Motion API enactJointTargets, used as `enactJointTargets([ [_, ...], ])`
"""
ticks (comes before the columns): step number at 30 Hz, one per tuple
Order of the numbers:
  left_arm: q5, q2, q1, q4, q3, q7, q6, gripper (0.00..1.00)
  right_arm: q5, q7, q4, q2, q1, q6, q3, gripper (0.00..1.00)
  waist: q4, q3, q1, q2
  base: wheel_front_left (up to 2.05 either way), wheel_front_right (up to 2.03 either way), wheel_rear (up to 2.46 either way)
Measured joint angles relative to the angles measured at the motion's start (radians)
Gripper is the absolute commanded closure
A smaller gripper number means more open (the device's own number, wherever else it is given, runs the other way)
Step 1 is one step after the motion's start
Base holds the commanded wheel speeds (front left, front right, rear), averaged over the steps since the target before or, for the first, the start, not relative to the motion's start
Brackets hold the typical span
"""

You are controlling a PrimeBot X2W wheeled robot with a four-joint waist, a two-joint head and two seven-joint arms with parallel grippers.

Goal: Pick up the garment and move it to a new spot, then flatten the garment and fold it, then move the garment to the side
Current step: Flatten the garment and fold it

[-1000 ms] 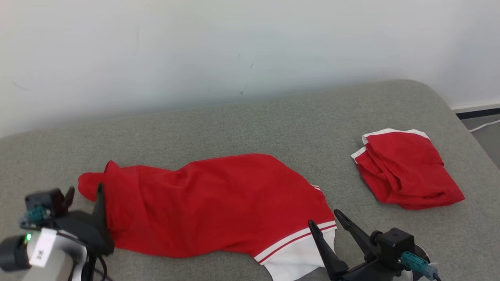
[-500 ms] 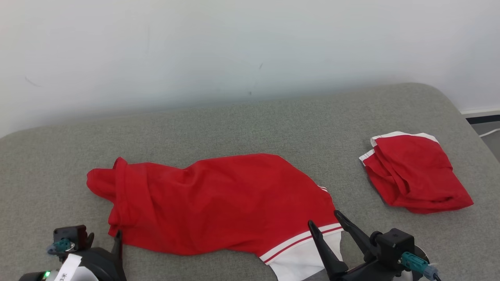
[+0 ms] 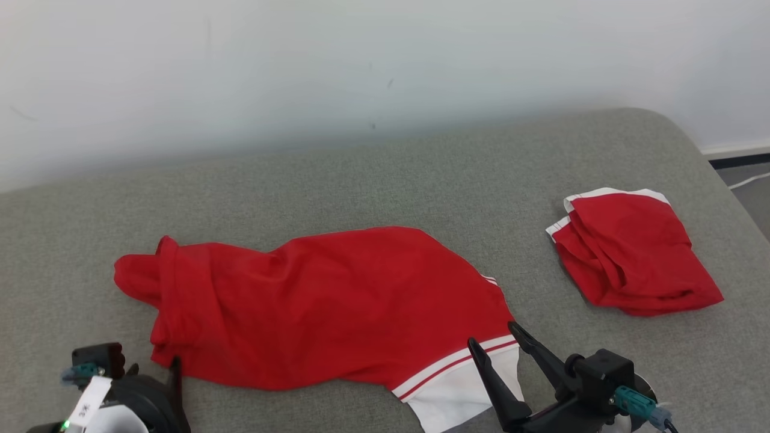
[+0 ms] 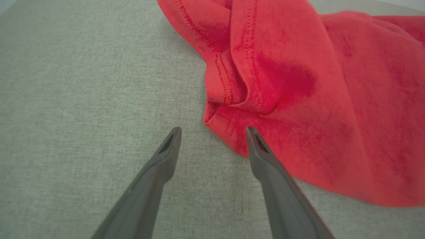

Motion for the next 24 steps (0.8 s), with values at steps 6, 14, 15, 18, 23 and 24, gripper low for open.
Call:
enactJointTargets([
  [6, 0.000, -0.001, -0.046, 0.028, 0.007, 0.027, 0.000, 0.16, 0.000, 0.000, 0.002, 0.000, -0.025, 0.000, 0.002, 0.00, -0.014, 0.026, 0.0000, 0.0000, 0.00, 0.00, 0.00],
  [14, -0.010, -0.009, -0.055, 0.057, 0.010, 0.058, 0.000, 1.00, 0.000, -0.001, 0.014, 0.000, -0.025, 0.000, -0.005, 0.00, -0.015, 0.030, 0.0000, 0.0000, 0.00, 0.00, 0.00],
  [15, -0.011, -0.010, -0.055, 0.061, 0.012, 0.060, 0.000, 1.00, 0.000, -0.001, 0.017, 0.000, -0.025, 0.000, -0.008, 0.00, -0.014, 0.028, 0.0001, 0.0000, 0.00, 0.00, 0.00],
  [18, -0.021, -0.014, -0.056, 0.066, 0.041, 0.058, 0.000, 1.00, 0.000, -0.002, 0.019, 0.000, -0.025, -0.001, -0.012, 0.00, -0.006, 0.022, 0.0000, 0.0000, 0.00, 0.00, 0.00],
  [23, -0.026, -0.016, -0.065, 0.065, 0.106, 0.013, 0.000, 1.00, 0.000, -0.009, 0.022, 0.000, -0.024, -0.002, -0.014, 0.00, 0.010, 0.010, 0.0000, 0.0000, 0.00, 0.00, 0.00],
  [24, -0.026, -0.018, -0.070, 0.065, 0.126, 0.002, 0.000, 1.00, 0.000, -0.009, 0.023, 0.000, -0.023, -0.002, -0.014, 0.00, 0.014, 0.007, 0.0000, 0.0000, 0.00, 0.00, 0.00],
])
